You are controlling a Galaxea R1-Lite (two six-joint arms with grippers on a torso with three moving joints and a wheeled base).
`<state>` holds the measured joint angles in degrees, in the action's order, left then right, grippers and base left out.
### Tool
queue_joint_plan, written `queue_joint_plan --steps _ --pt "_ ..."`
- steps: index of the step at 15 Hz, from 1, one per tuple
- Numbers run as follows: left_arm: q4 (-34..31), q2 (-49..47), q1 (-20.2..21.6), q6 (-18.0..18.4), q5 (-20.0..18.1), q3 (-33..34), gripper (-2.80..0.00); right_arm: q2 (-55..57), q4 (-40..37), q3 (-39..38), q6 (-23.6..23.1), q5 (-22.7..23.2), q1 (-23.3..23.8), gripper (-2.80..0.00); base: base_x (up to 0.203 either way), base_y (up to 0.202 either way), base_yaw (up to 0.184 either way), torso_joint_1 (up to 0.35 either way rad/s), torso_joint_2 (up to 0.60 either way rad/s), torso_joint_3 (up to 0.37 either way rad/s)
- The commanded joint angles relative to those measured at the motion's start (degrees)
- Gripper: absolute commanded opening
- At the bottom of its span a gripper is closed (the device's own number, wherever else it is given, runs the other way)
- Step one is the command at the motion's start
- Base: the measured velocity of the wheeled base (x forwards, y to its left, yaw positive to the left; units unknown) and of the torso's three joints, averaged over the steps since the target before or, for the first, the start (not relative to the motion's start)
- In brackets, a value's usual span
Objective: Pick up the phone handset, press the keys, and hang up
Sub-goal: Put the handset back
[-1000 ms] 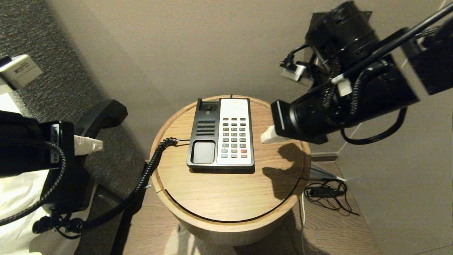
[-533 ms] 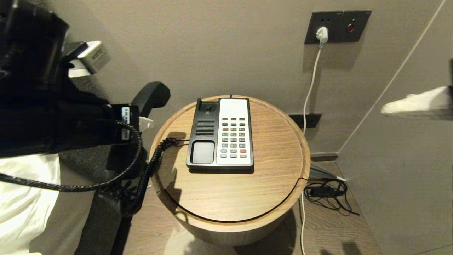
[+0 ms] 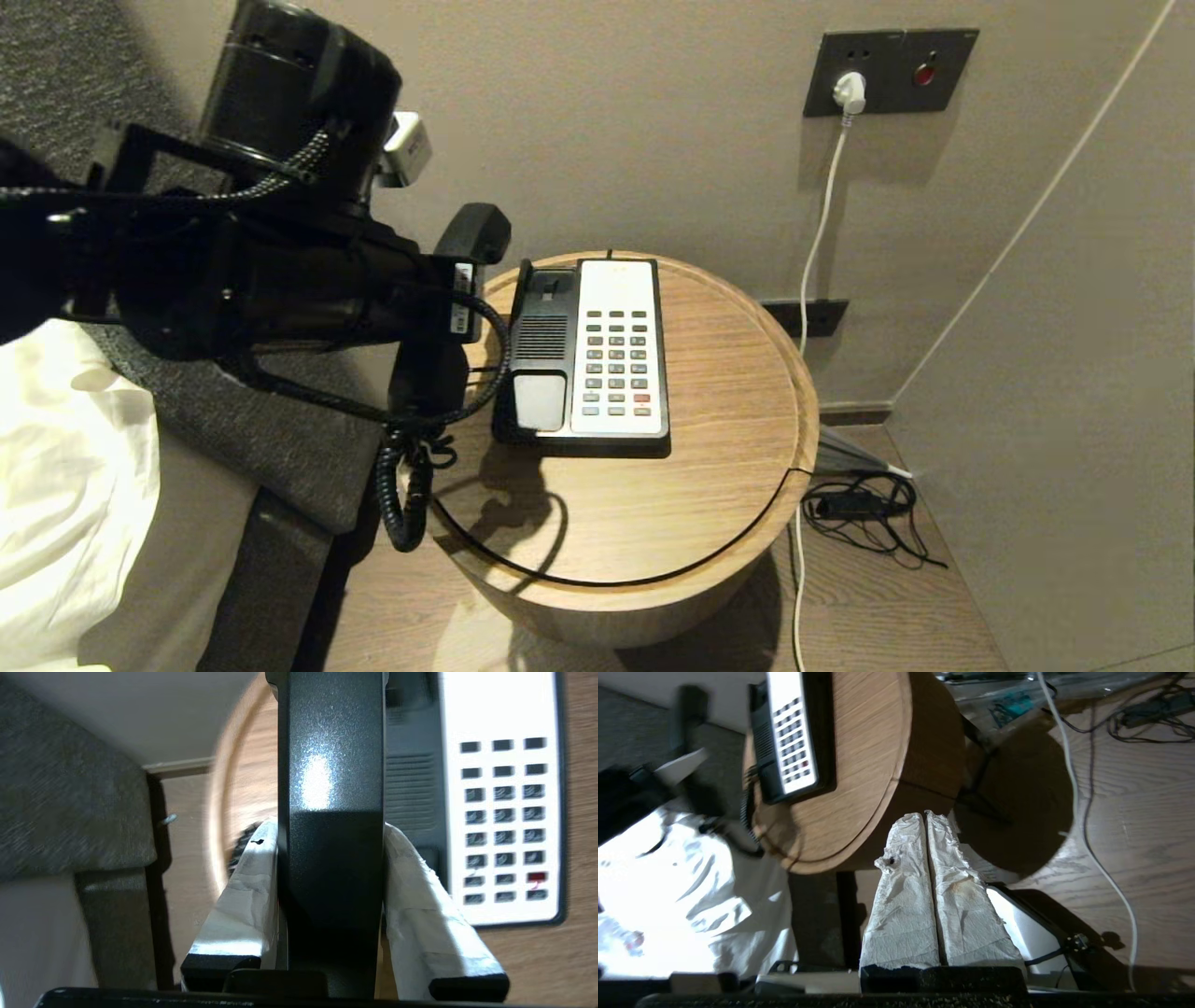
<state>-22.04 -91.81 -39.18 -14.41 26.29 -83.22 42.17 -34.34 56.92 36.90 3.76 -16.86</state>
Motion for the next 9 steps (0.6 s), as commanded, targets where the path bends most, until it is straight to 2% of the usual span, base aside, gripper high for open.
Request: queue_joint_plan --steps 1,5,9 --pt "0.19 -3.66 -1.28 -0.10 0.32 -1.63 -2.80 -3.81 -0.34 -1.51 0.19 0.78 0.16 -2.80 0.000 0.000 0.000 0.000 0.00 0.000" --pt "1.89 -8.22 -2.02 1.17 1.59 -6.81 -2.80 -5.26 -0.80 -4.30 -0.04 2.05 0.07 -2.80 0.000 0.000 0.000 0.000 0.00 0.000" --pt "1.92 -10.69 -2.30 1.23 2.61 -6.62 -2.80 -5.26 -0.50 -5.24 0.01 3.09 0.07 -2.80 0.000 0.000 0.000 0.000 0.00 0.000"
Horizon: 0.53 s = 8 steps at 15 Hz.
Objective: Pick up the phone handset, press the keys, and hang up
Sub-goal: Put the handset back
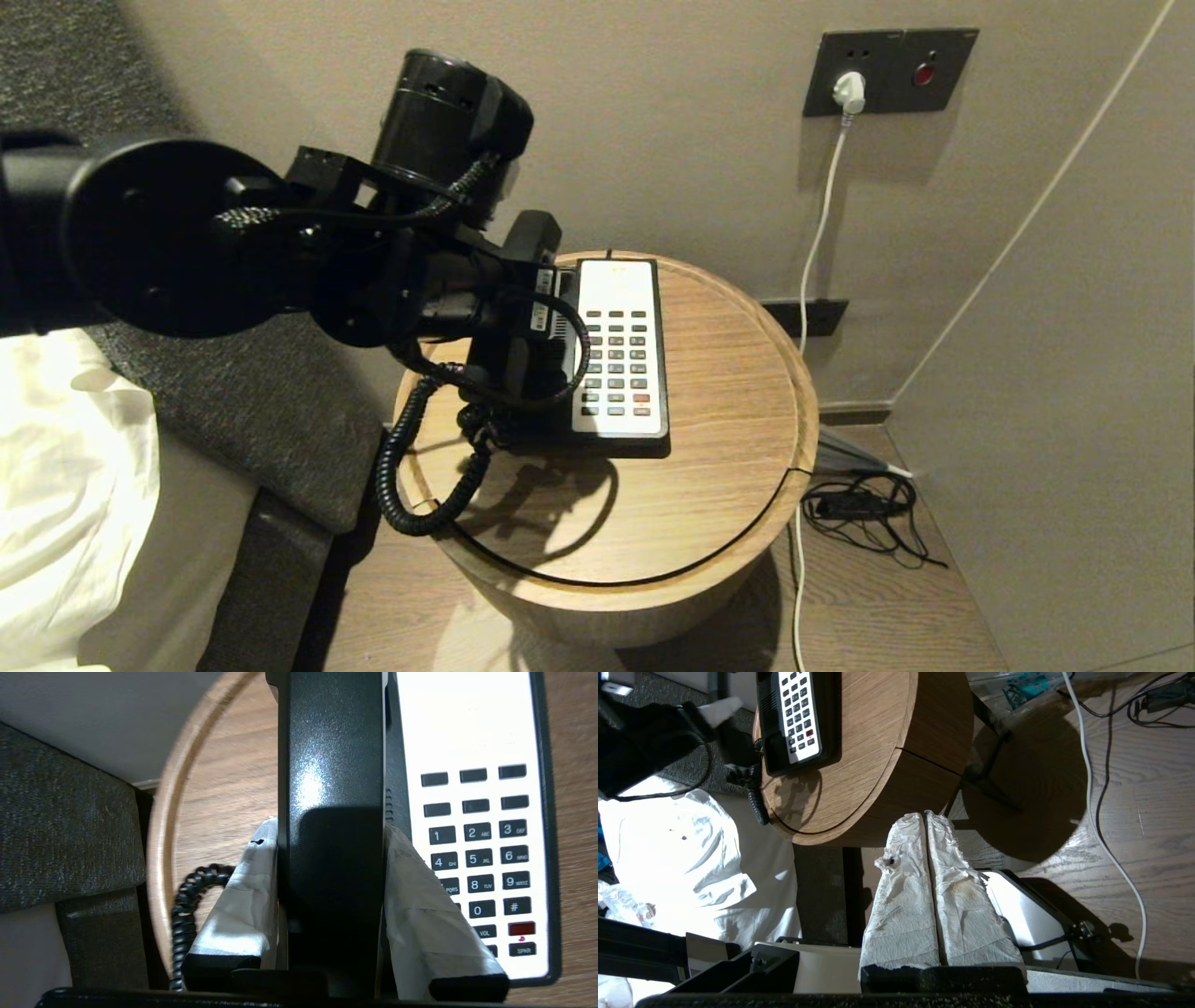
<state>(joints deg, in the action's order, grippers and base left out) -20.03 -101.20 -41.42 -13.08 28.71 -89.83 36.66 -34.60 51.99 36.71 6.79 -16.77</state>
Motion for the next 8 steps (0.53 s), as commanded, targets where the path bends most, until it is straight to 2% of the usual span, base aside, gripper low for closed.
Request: queue_joint_plan --steps 1,3,8 --pt "-0.10 -1.84 -0.24 -0.18 0.27 -0.17 -2.80 0.20 -0.35 -0.79 0.21 0.15 -0.01 -2.80 0.000 0.000 0.000 0.000 0.00 0.000" --pt "-0.10 -2.75 -0.41 -0.54 1.57 -0.08 -2.80 -0.09 0.06 -1.98 0.18 1.01 -0.01 -2.80 0.000 0.000 0.000 0.000 0.00 0.000" --pt "-0.01 -3.92 -0.41 -0.72 1.70 -0.43 -2.80 -0.01 0.14 -2.30 0.17 2.09 -0.01 -2.80 0.000 0.000 0.000 0.000 0.00 0.000"
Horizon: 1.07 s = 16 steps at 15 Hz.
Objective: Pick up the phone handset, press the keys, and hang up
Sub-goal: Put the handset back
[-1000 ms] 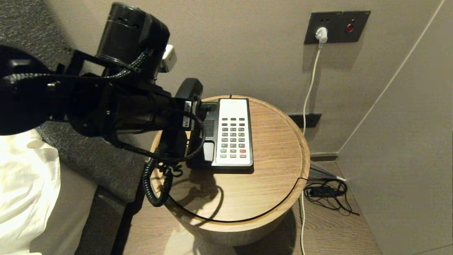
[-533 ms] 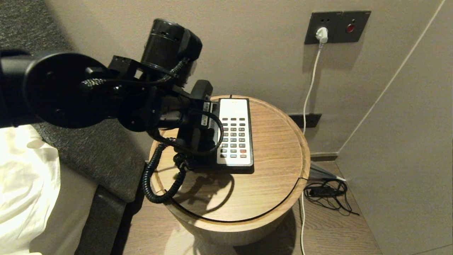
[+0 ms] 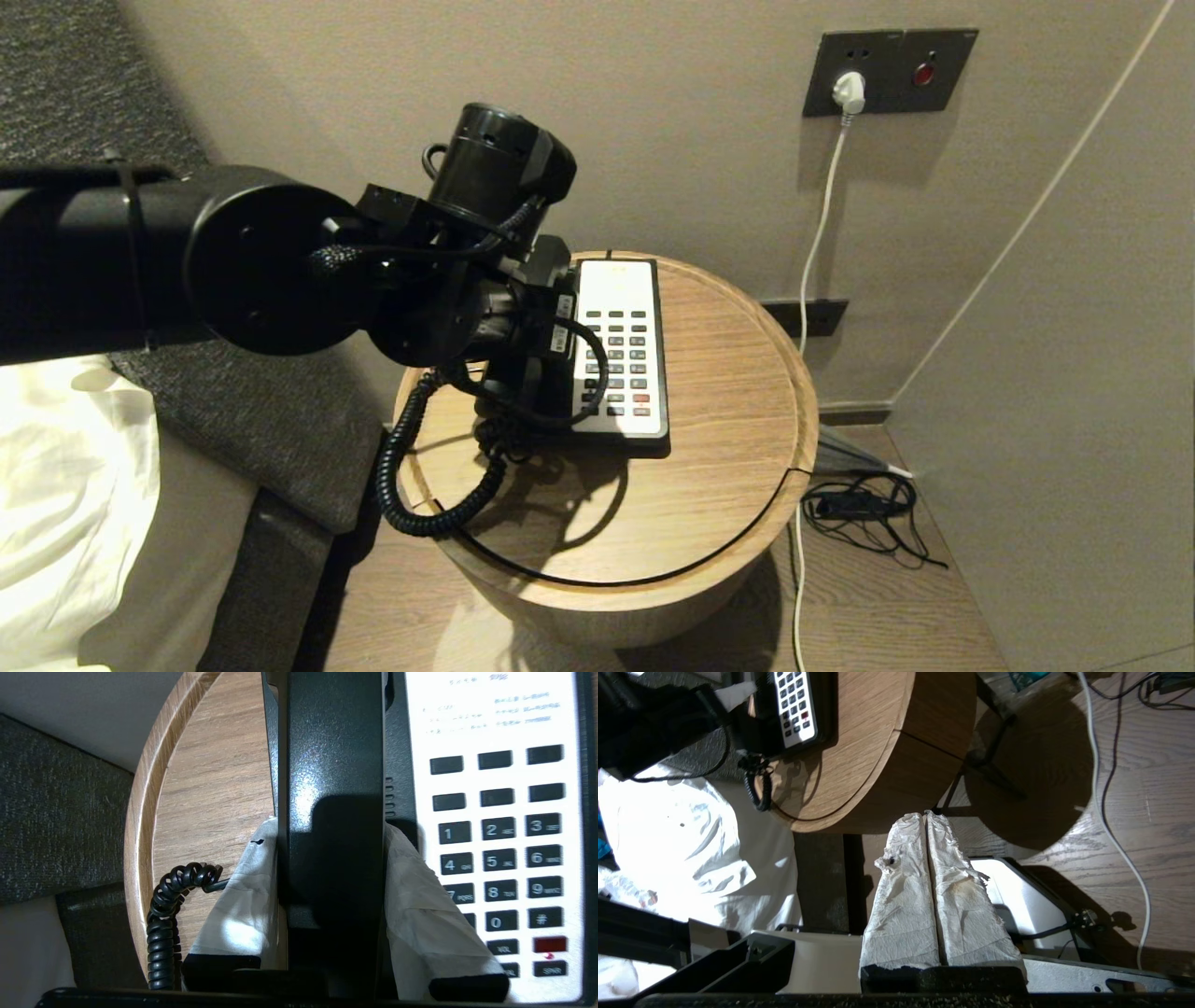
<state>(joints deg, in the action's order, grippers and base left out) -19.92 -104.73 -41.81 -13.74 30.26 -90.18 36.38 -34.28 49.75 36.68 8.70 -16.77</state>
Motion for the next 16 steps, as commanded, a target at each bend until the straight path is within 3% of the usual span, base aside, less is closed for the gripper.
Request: queue_joint_plan --steps 1,16 --pt "-0.12 -0.52 -0.02 -0.19 0.15 -0.09 -2.80 0.23 -0.17 -0.39 0.21 0.17 -0.01 -2.80 0.000 0.000 0.000 0.000 0.00 0.000" --pt "-0.82 -3.64 -0.11 -2.11 0.24 -0.69 -2.80 -0.52 -0.09 -2.31 0.06 0.88 -0.01 -2.80 0.000 0.000 0.000 0.000 0.00 0.000"
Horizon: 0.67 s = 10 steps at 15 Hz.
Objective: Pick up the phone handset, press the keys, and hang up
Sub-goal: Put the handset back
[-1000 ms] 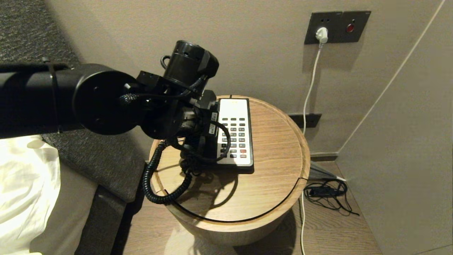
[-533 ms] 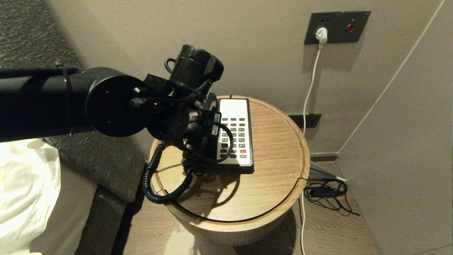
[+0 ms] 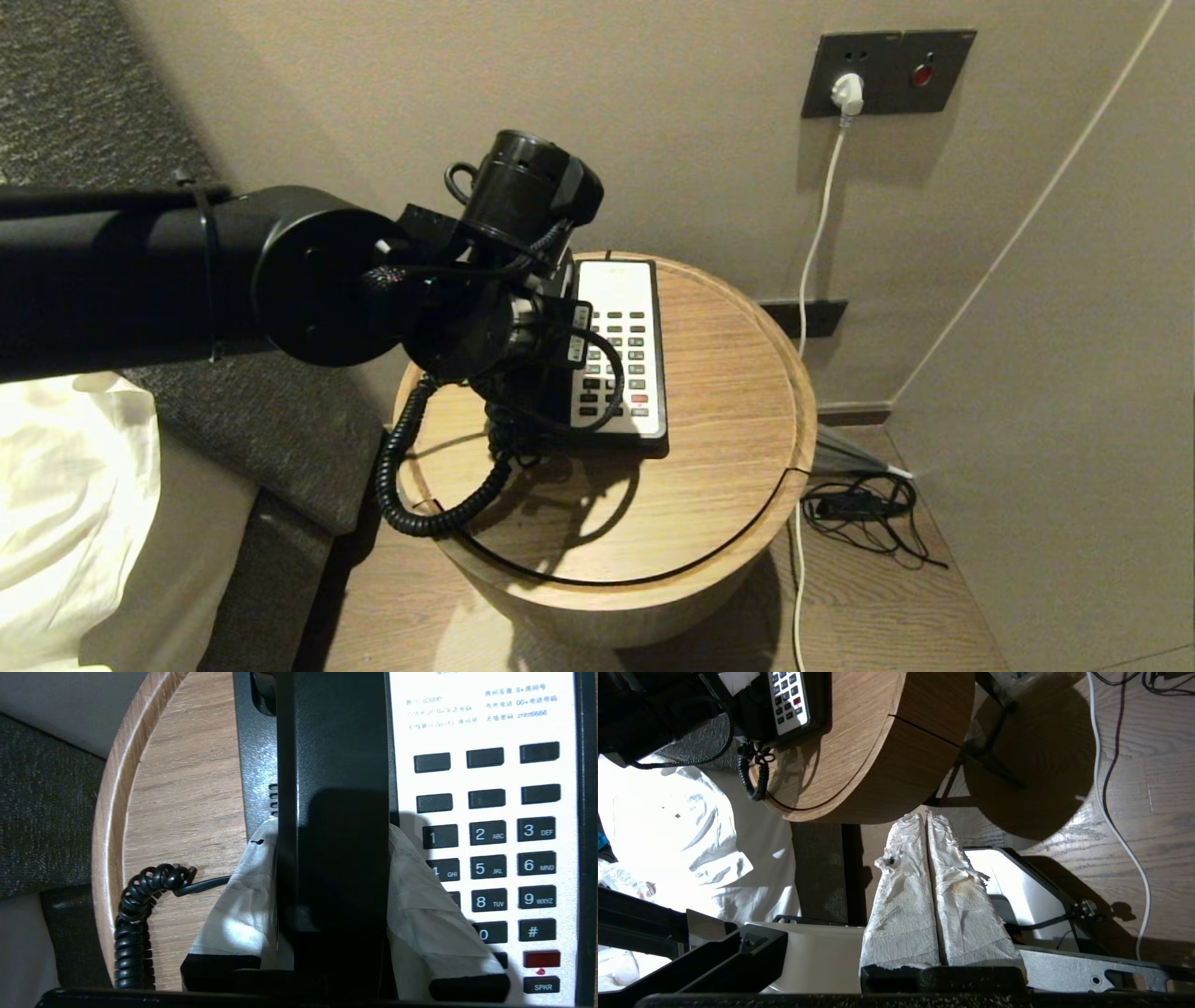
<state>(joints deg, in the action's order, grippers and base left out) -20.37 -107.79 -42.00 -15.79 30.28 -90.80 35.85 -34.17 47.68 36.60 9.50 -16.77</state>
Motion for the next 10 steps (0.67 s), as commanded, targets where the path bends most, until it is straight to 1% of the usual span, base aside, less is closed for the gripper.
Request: queue_joint_plan --steps 1,4,7,10 --pt "-0.37 -0.66 0.07 -0.30 0.22 -0.08 -2.80 0.01 -0.20 -0.39 0.14 0.08 -0.01 -2.80 0.000 0.000 0.000 0.000 0.00 0.000" --pt "-0.55 -0.49 0.07 -0.47 0.21 -0.17 -2.80 0.18 0.07 -0.65 0.14 0.08 -0.01 -2.80 0.000 0.000 0.000 0.000 0.00 0.000" --pt "-1.02 -0.08 0.47 -0.50 0.13 -2.28 -2.80 0.18 0.68 -1.42 0.05 0.70 -0.01 -2.80 0.000 0.000 0.000 0.000 0.00 0.000" --pt "-3.22 0.04 0.78 -2.71 0.10 -2.46 -2.80 0.01 0.70 -1.89 -0.05 0.70 -0.01 -2.80 0.000 0.000 0.000 0.000 0.00 0.000"
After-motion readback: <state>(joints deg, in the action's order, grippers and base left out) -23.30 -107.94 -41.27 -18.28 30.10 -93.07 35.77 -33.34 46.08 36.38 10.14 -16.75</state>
